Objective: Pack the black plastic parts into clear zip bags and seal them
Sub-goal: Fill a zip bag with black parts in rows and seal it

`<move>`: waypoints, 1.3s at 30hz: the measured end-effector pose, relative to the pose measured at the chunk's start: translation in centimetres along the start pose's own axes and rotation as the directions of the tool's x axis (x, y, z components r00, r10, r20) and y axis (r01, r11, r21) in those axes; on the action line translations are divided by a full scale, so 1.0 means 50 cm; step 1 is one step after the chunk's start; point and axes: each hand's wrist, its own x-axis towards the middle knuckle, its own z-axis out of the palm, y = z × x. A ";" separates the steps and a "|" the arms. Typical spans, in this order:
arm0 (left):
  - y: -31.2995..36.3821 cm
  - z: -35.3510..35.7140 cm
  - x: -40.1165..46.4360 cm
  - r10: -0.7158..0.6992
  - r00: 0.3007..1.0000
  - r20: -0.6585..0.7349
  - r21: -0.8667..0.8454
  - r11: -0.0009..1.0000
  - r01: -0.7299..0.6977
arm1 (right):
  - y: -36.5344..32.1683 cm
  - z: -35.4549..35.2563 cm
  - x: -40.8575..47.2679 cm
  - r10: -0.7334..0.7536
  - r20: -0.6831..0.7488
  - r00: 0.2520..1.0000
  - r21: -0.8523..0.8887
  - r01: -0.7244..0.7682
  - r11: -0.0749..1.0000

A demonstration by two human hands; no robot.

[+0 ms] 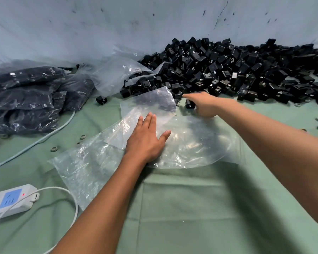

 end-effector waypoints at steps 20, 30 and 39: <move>0.060 -0.029 -0.021 0.031 0.982 -0.186 0.202 0.979 0.007 | 0.108 0.037 -0.390 0.481 -0.150 0.864 0.733 -0.229 0.640; 0.383 -0.004 -0.078 0.042 0.995 -0.091 -0.167 0.984 -0.057 | 0.052 0.041 -0.405 0.053 -0.009 0.999 0.823 -0.023 0.567; 0.391 -0.053 -0.110 0.095 0.980 -0.173 -0.133 0.984 -0.119 | 0.026 0.046 -0.350 0.021 0.033 0.999 0.737 -0.039 0.675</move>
